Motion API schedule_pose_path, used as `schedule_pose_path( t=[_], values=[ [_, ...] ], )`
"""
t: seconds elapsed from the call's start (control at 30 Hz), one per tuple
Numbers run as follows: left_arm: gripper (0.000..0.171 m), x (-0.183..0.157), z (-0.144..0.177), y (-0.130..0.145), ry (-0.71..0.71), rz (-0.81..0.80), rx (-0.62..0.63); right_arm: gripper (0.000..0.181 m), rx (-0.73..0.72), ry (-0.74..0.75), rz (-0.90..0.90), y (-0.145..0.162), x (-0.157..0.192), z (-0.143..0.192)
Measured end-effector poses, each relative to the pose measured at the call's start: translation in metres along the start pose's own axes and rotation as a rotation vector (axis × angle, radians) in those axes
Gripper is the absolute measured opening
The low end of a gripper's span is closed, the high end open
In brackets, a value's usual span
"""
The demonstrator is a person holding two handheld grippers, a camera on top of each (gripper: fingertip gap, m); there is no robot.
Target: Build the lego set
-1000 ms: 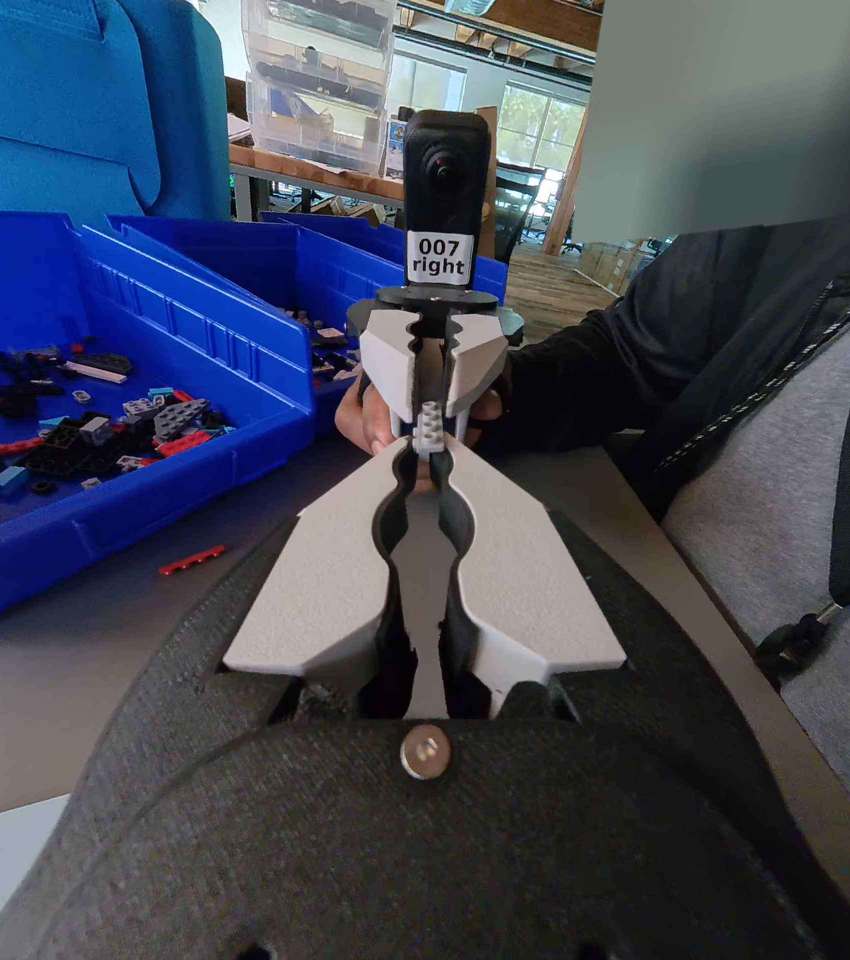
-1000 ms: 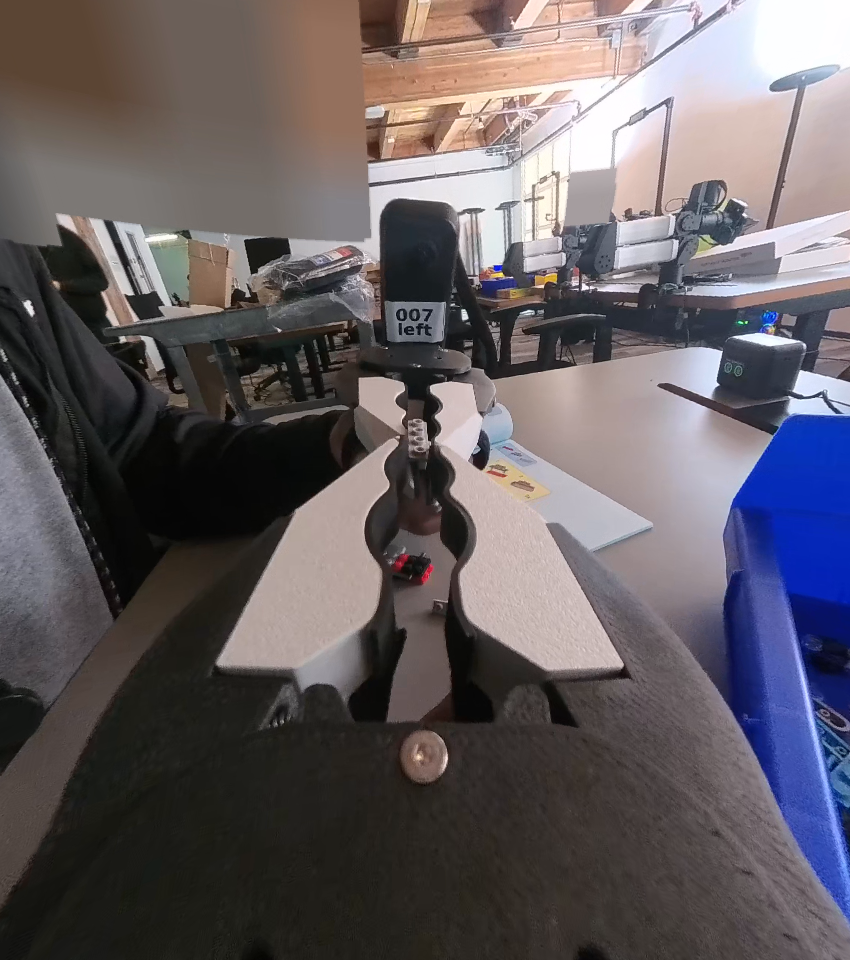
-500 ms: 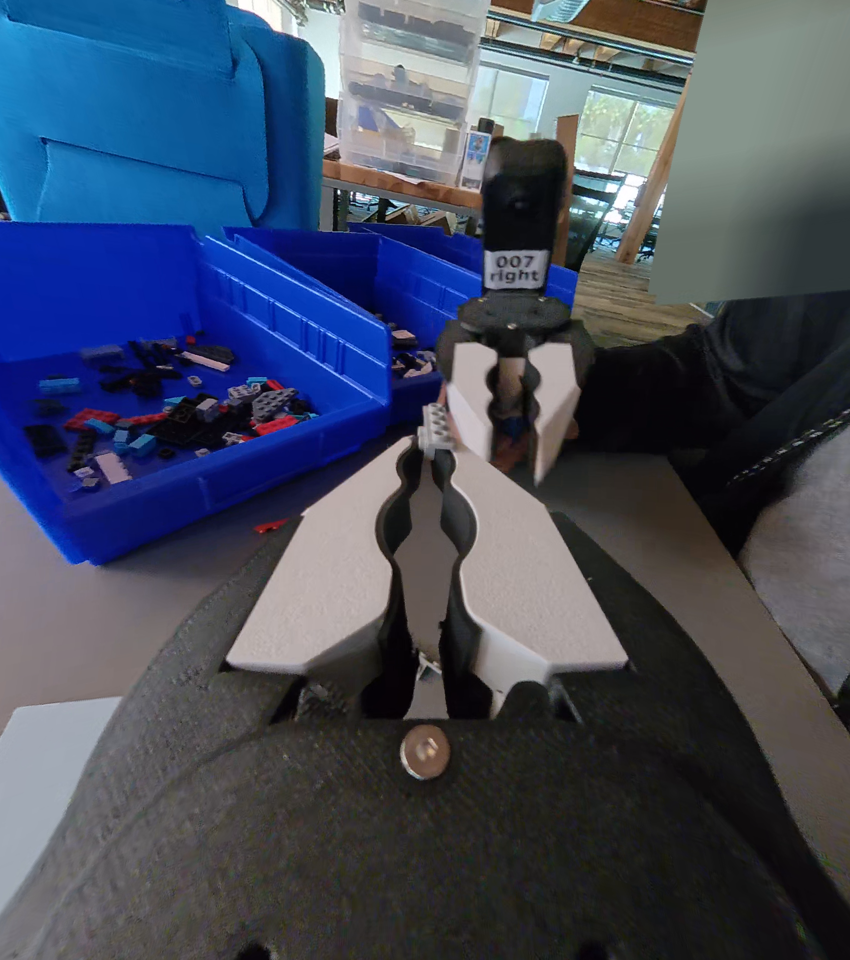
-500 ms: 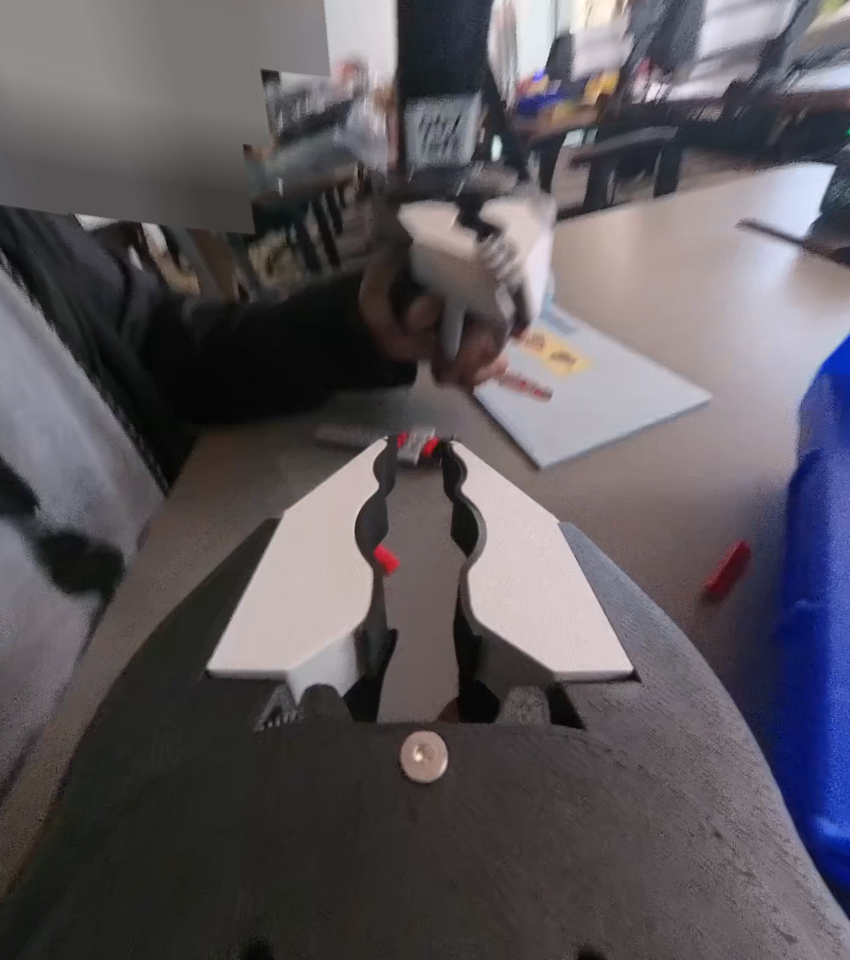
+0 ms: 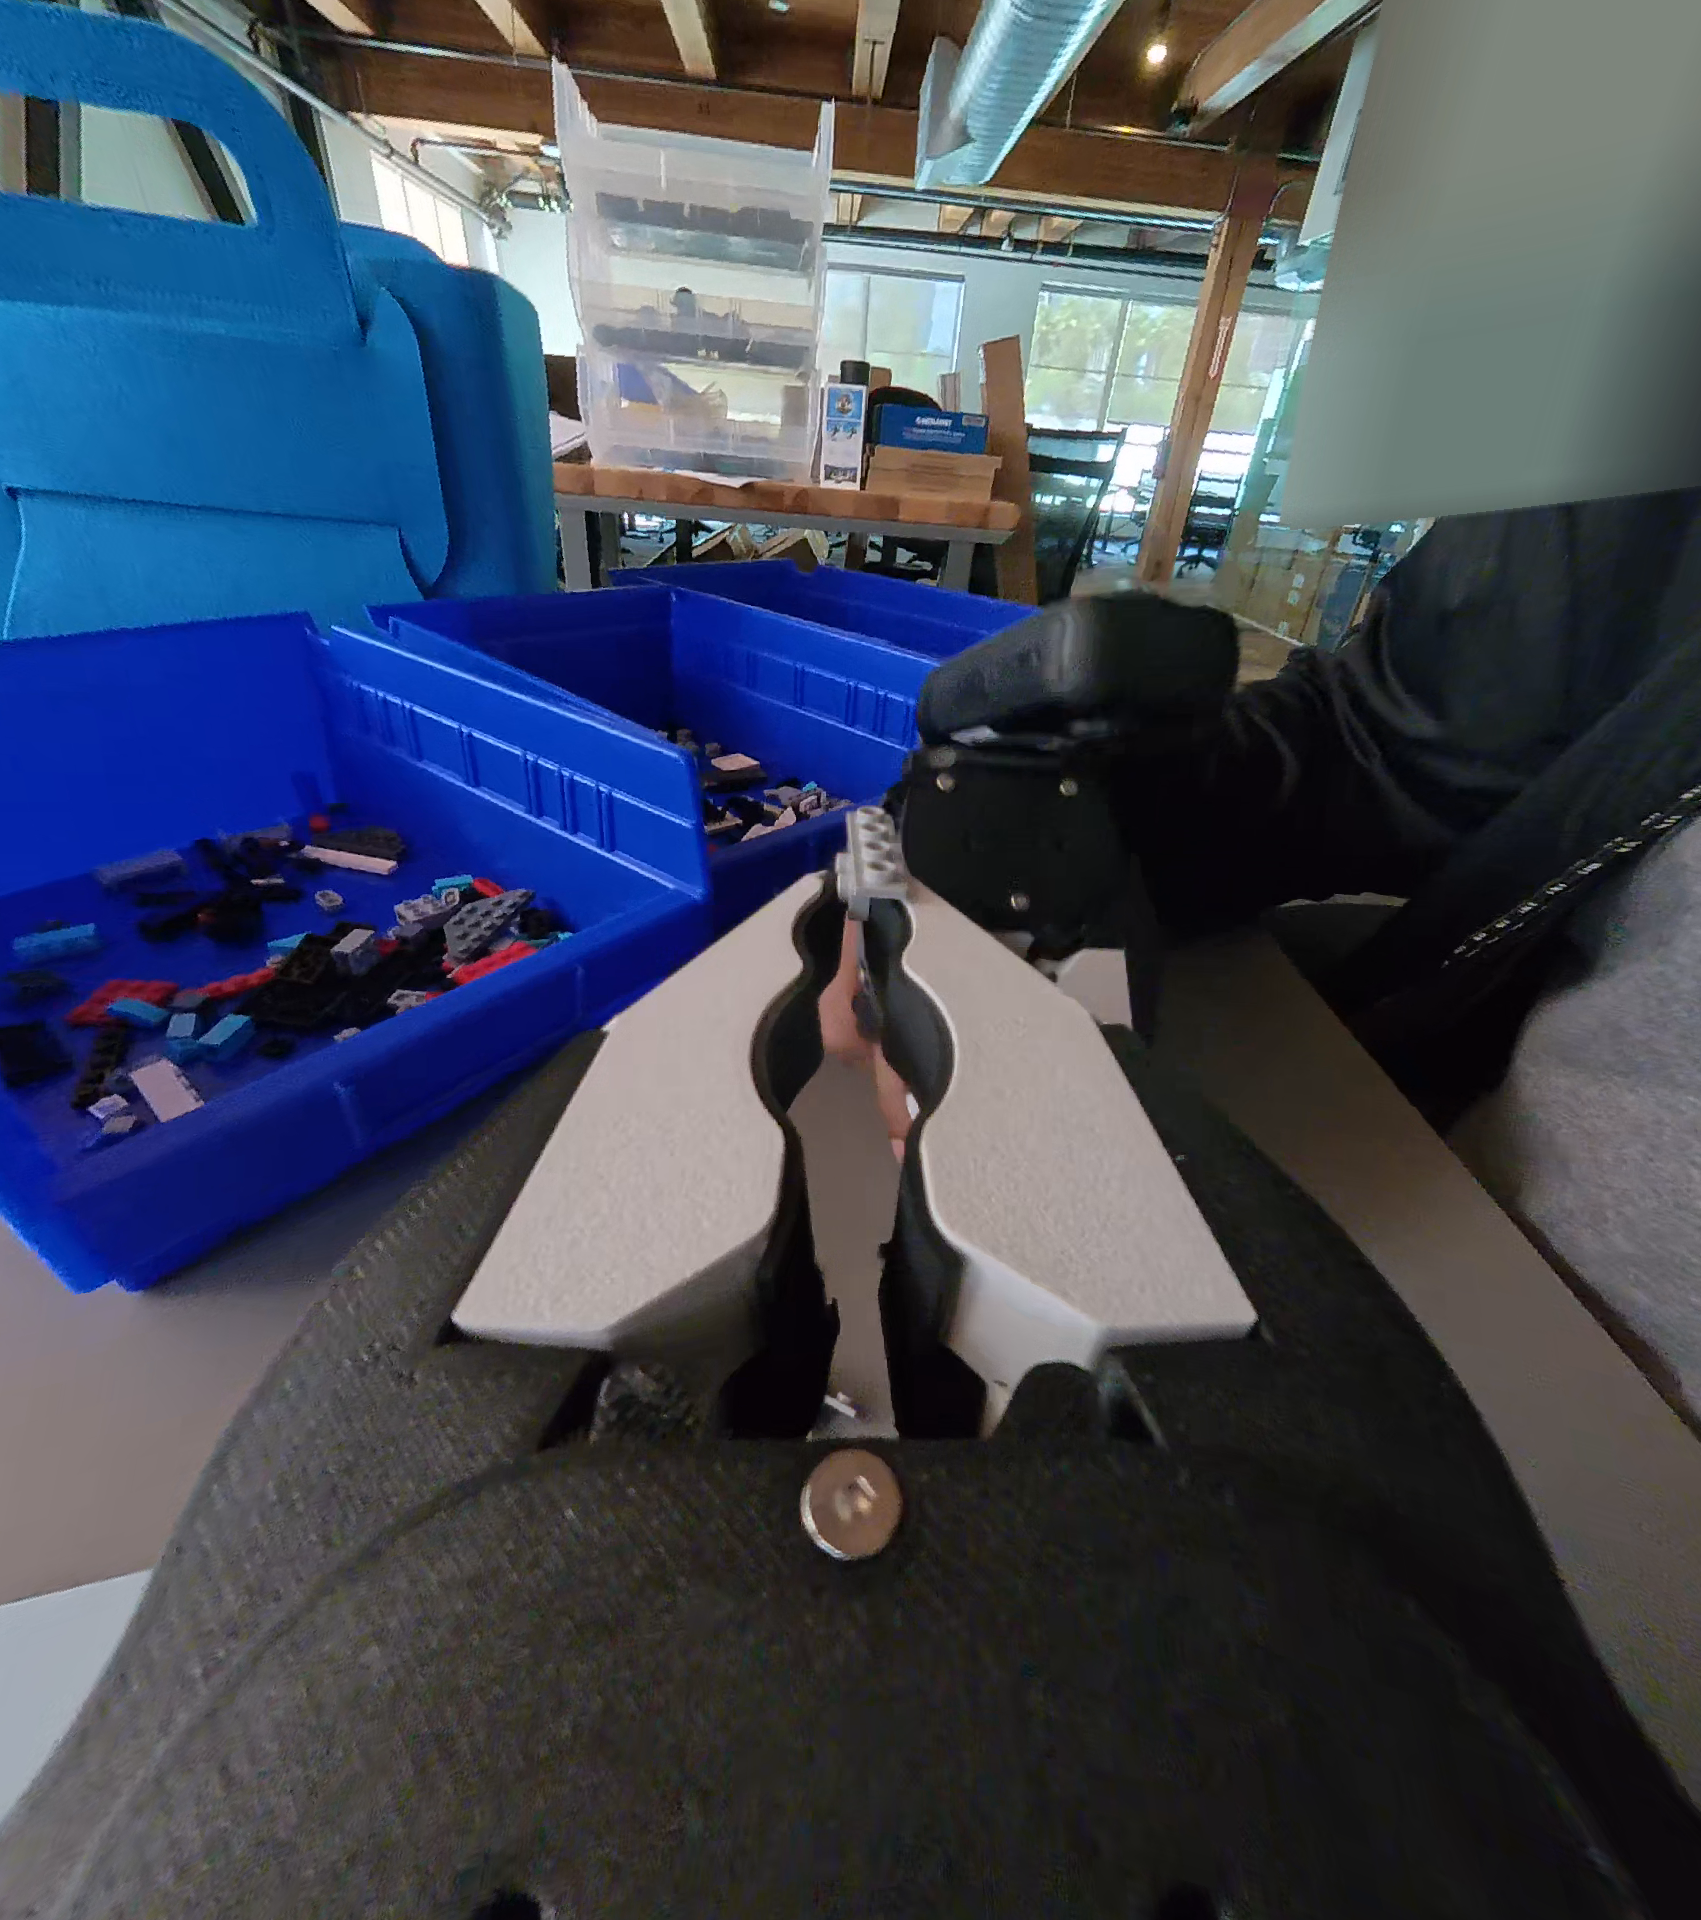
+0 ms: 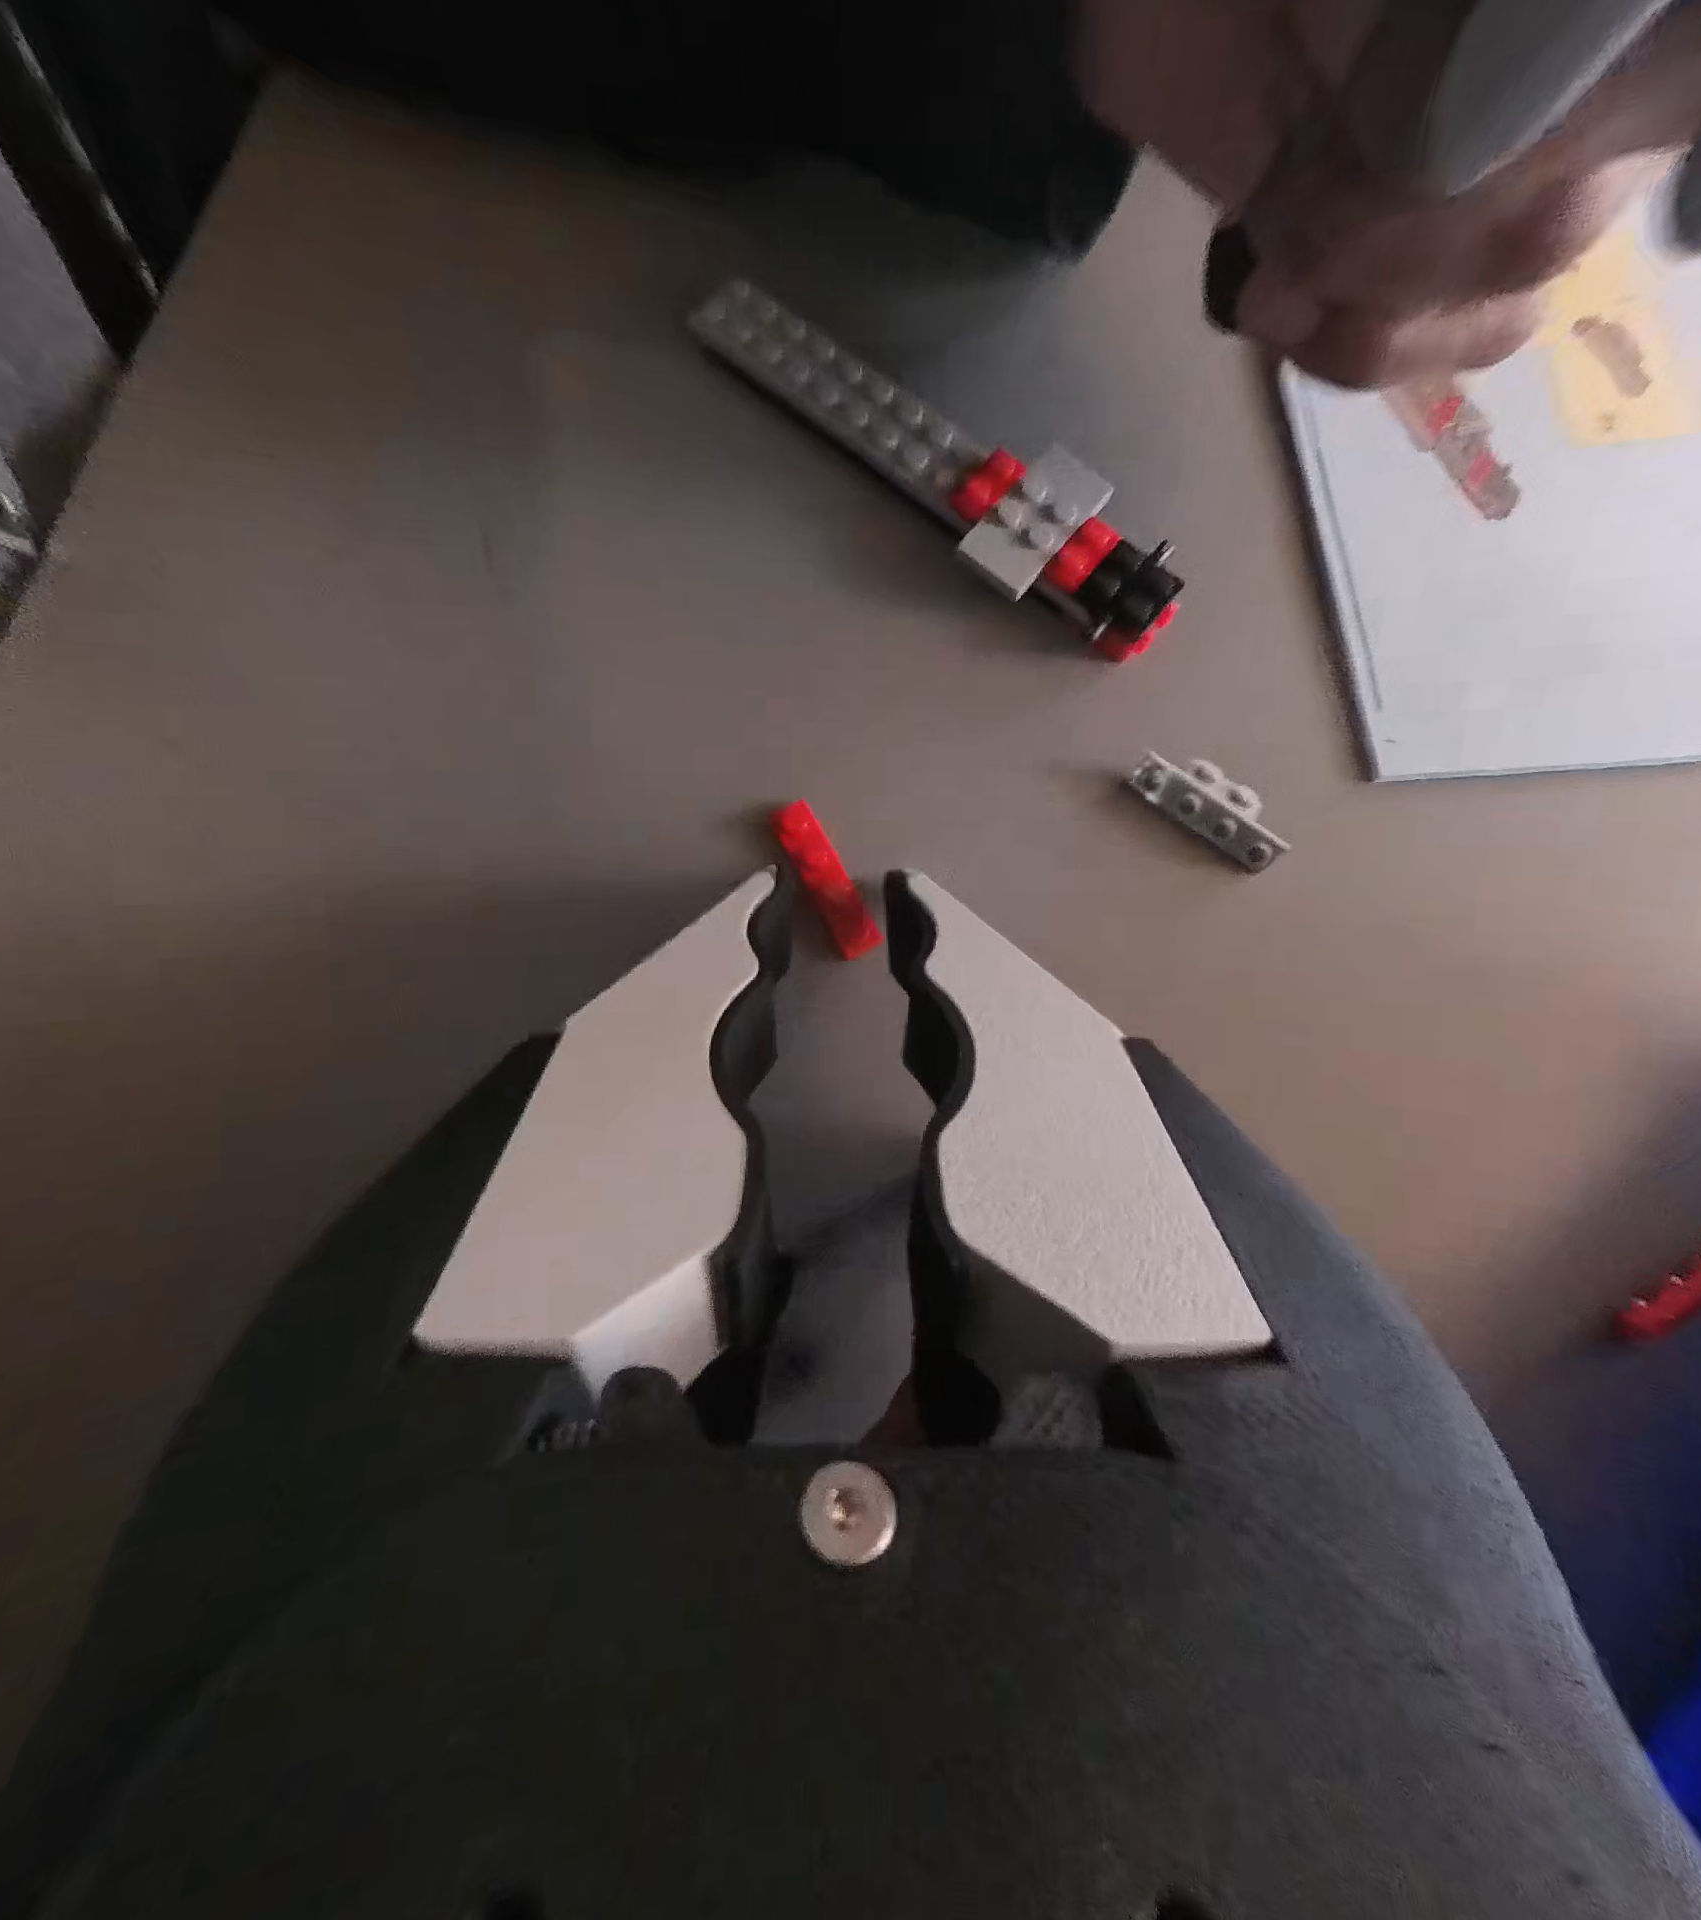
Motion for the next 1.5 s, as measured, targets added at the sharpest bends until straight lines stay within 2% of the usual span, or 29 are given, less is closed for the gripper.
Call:
schedule_pose_path(
  t=[0.07, 0.23, 0.37, 0.47, 0.57, 0.67, 0.77, 0.9, 1.5],
  values=[
    [0.002, 0.000, 0.001, -0.004, -0.004, -0.004, -0.016, 0.013, 0.010, 0.017, -0.003, -0.002, 0.000, -0.003],
    [0.002, 0.004, 0.004, -0.007, -0.026, 0.008, -0.029, 0.011, -0.007, 0.122, -0.063, -0.004, -0.010, 0.003],
    [0.002, 0.010, 0.003, -0.001, -0.056, 0.027, -0.002, 0.011, -0.132, 0.232, -0.132, -0.030, -0.030, 0.052],
    [0.002, 0.014, 0.003, 0.002, -0.072, 0.046, 0.011, 0.011, -0.231, 0.293, -0.137, -0.065, -0.044, 0.101],
    [0.002, 0.015, 0.001, 0.005, -0.082, 0.047, 0.034, 0.010, -0.268, 0.319, -0.121, -0.098, -0.056, 0.127],
    [0.002, 0.013, -0.002, 0.009, -0.079, 0.038, 0.067, 0.011, -0.189, 0.298, -0.084, -0.111, -0.064, 0.122],
    [0.002, 0.009, -0.003, 0.010, -0.057, 0.037, 0.074, 0.011, -0.092, 0.252, -0.040, -0.110, -0.069, 0.108],
    [0.002, 0.005, -0.005, 0.010, -0.028, 0.041, 0.074, 0.011, -0.042, 0.193, -0.034, -0.107, -0.072, 0.100],
    [0.002, 0.007, -0.007, 0.010, -0.033, 0.047, 0.071, 0.011, -0.012, 0.166, -0.041, -0.103, -0.074, 0.094]
  ],
)
Point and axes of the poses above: each gripper's, where its closed fingertips meet, z back along the fingers, y out of its underside, x = y × z across the jaws, the point moved 1 cm from there along z, back along the fingers, and after that the axes turned 2 degrees about -z, right-handed, at the moved point
